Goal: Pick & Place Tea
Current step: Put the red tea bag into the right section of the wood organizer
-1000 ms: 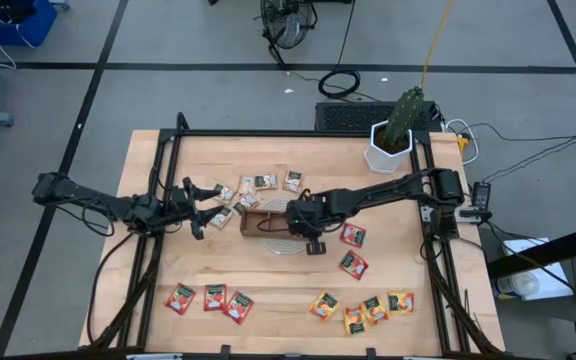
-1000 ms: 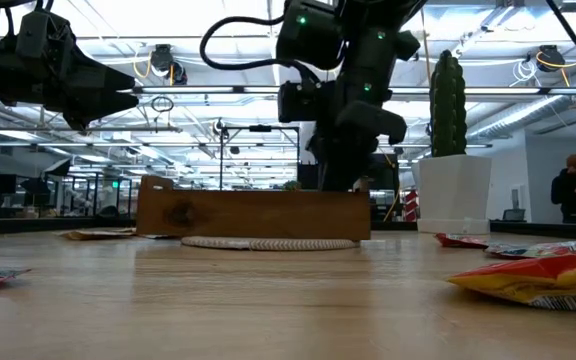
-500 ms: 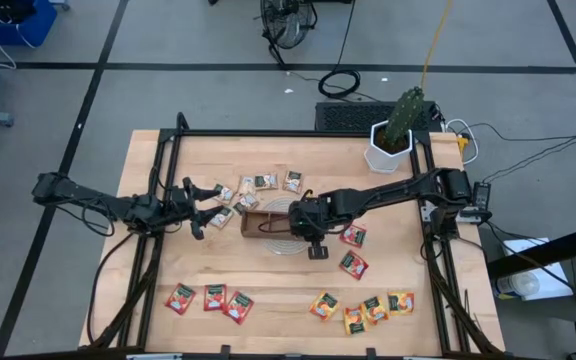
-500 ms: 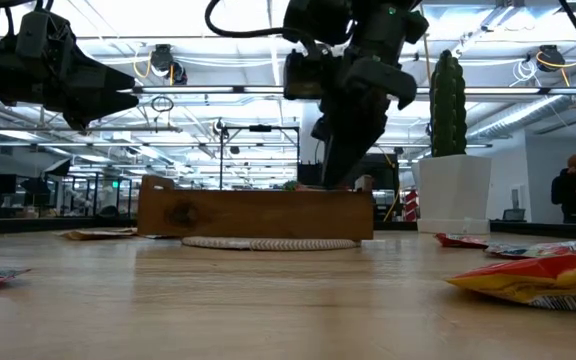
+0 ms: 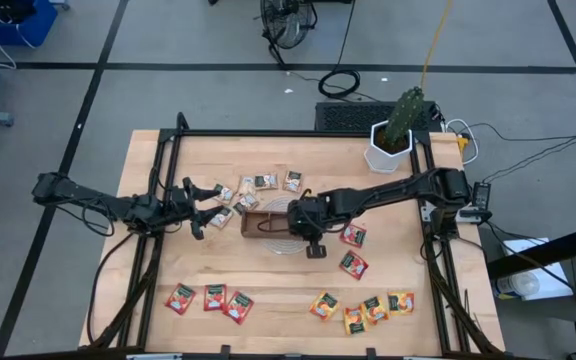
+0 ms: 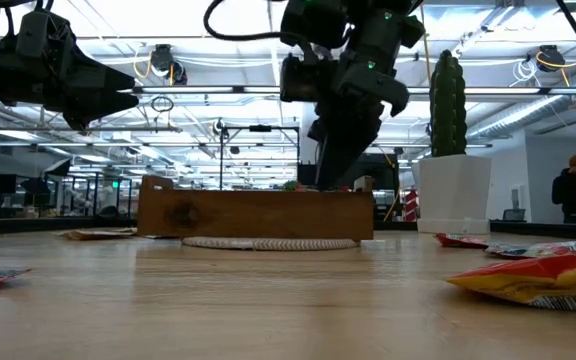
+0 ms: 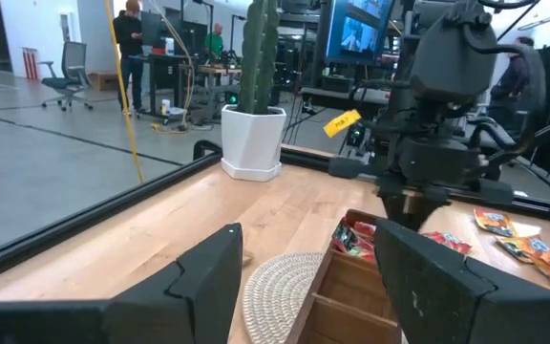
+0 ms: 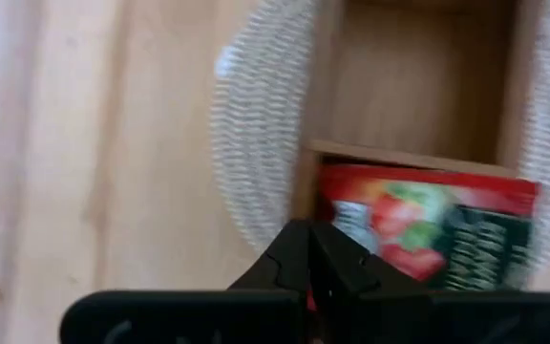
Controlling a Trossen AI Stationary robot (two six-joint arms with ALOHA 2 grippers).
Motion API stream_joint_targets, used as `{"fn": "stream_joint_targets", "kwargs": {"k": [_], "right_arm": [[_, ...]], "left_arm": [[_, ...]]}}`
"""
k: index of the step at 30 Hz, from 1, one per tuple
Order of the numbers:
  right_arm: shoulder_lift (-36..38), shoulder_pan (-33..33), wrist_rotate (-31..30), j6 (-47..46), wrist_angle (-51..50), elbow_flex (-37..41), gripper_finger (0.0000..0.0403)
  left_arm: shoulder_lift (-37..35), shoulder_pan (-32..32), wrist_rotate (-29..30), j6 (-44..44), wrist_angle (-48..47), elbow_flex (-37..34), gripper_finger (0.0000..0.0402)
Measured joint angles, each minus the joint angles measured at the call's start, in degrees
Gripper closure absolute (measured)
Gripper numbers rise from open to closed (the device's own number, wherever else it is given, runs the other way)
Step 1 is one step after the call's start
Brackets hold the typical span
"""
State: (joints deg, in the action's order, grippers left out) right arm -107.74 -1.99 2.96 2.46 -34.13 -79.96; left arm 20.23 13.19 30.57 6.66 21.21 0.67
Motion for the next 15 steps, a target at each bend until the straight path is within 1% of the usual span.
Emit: {"fn": "stream_joint_targets", "kwargs": {"k": [6, 10, 15], "right_arm": [[0.11, 1.01, -0.33, 0.47, 0.59, 0.09, 0.0403], [0.19, 1.17, 0.2, 0.25, 0.38, 0.09, 0.0403], [-1.44, 1.17, 1.67, 0.17, 0.18, 0.07, 0.0403]], "left_arm": [[0.0, 0.0, 0.0, 0.0, 0.0, 0.0, 0.0162], [0.0, 0.0, -0.01, 0.0, 0.0, 0.0, 0.0163], [0.0, 0.01, 0.0, 0.0, 0.02, -0.01, 0.0162]]}}
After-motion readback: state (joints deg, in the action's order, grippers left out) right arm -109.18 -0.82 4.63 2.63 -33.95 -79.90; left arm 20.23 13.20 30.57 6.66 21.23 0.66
